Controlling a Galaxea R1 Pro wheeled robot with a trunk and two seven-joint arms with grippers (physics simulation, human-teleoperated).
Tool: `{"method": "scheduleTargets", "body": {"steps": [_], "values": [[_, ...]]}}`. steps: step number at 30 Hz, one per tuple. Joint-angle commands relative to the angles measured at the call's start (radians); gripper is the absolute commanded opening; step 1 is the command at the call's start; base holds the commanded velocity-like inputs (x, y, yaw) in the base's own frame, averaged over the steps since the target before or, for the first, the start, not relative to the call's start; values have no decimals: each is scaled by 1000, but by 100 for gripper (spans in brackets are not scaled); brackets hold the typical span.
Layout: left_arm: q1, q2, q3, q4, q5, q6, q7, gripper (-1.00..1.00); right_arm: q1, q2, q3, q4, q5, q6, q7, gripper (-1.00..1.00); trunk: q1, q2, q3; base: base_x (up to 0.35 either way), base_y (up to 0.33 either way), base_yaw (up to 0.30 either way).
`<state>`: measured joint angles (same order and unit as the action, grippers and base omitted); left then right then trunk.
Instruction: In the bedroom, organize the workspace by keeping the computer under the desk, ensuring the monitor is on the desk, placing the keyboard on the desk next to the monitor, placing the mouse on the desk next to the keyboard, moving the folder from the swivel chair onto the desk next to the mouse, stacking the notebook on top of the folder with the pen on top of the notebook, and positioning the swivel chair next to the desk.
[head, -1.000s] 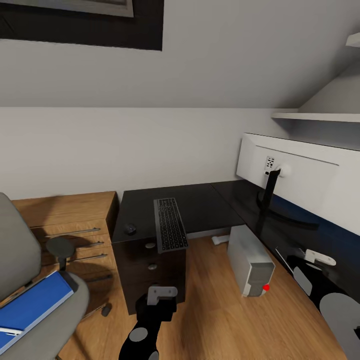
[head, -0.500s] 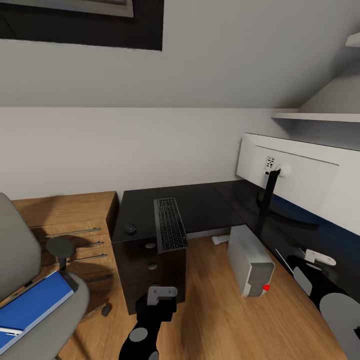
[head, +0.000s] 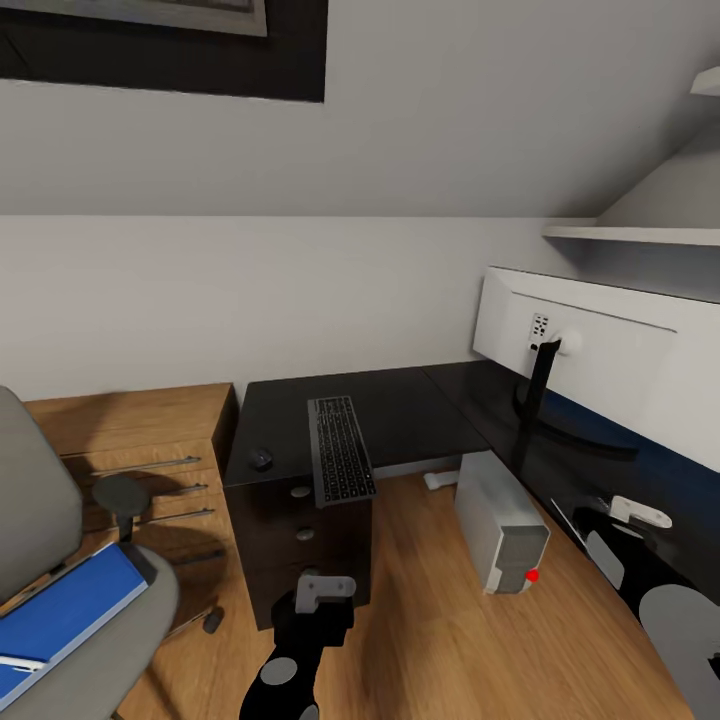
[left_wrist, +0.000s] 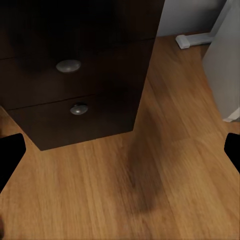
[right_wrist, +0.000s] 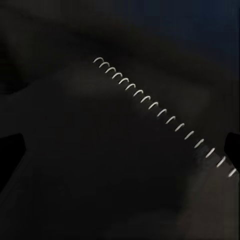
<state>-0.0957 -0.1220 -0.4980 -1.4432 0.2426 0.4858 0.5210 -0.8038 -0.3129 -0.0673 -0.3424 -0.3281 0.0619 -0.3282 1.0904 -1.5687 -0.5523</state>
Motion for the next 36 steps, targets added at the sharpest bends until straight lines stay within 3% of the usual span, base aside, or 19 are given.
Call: {"method": "scheduleTargets", "body": {"steps": [1,15,36], "values": [[-1,0,-2,0,10,2,10,100,0,0,0,-11,-5,6,-4,100,-4,7,2,0,0,0],[-1,0,-2,3,10,2,11,100,0,1,0,-44,-5,4,-4,100,-58,105,46,0,0,0],[-1,1,-1,4,10,2,11,100,0,3,0,-45,-6,6,-2,100,-58,105,46,0,-1,0]]}}
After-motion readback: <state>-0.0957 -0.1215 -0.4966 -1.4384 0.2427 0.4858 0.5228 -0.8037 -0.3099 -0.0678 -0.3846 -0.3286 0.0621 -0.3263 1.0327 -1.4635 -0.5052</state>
